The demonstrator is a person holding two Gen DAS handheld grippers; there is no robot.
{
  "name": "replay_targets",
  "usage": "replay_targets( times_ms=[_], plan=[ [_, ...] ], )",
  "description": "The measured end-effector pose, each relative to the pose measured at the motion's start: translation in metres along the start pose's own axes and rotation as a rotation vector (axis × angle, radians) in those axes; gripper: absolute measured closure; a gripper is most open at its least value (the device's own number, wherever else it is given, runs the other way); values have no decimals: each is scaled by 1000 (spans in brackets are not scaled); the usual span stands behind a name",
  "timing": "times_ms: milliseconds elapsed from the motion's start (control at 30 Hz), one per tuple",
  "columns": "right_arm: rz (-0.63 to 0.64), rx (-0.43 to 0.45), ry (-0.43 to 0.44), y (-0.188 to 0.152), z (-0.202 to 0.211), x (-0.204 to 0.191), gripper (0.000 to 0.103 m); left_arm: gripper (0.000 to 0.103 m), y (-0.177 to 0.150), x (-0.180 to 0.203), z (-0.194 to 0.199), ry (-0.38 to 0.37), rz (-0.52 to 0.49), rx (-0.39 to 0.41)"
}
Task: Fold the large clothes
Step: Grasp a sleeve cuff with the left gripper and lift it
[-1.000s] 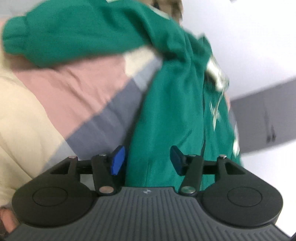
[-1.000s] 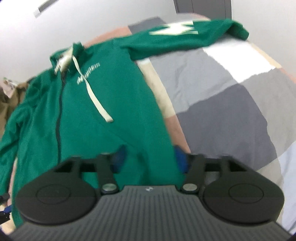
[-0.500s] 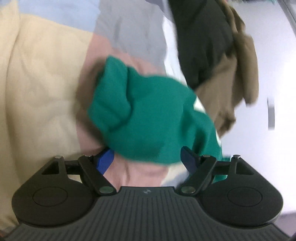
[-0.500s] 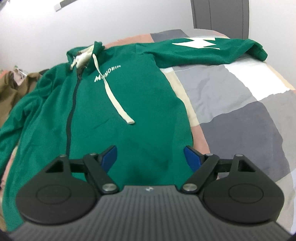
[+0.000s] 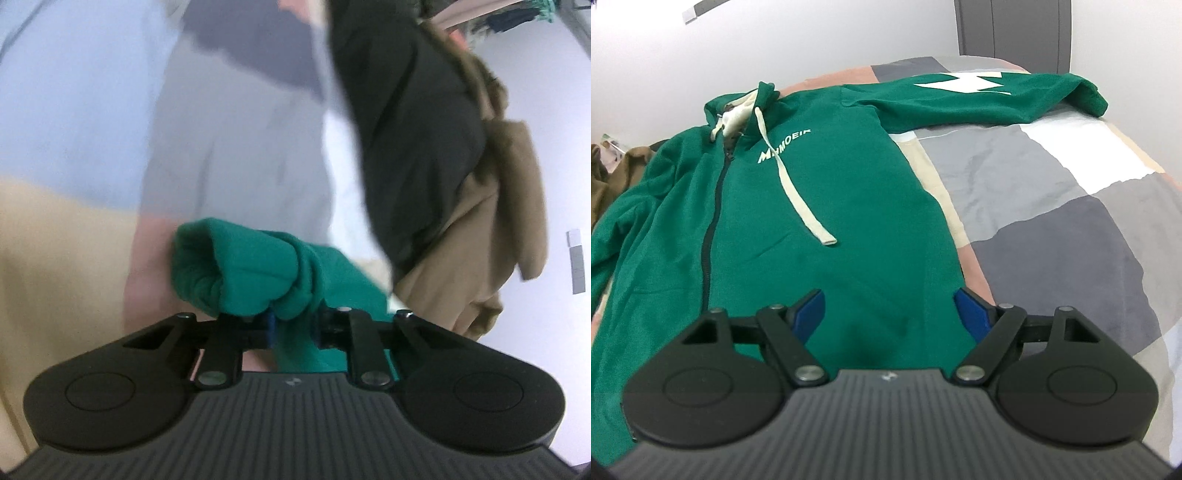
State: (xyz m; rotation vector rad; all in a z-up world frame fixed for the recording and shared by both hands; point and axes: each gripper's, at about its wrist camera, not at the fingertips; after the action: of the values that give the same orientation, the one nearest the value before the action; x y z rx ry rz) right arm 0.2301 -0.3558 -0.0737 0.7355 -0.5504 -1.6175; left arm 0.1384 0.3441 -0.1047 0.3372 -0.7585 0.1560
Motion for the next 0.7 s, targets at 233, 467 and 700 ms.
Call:
replay_targets(
  times_ms=[233,467,700],
  plan=[
    [-7,-1,-1,0,-5,-1,21,88,69,80,33,-167,-277,190],
    [5,2,-8,3,-12,-6,21,88,109,126,15,-213,-447,273],
    [-24,15,-21,9,-18,-5,21,87,128,83,-76,-10,-531,177]
  ],
)
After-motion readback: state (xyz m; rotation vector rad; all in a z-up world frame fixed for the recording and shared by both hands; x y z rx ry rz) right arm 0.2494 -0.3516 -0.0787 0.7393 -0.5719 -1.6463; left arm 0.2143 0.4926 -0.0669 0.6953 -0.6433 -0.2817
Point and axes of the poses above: each gripper's, at about its wrist camera, not at the fingertips, and z roughly against the way its jaws point, x to its right, y to its top, and after that the axes turned 2 degrees about x, right-handed
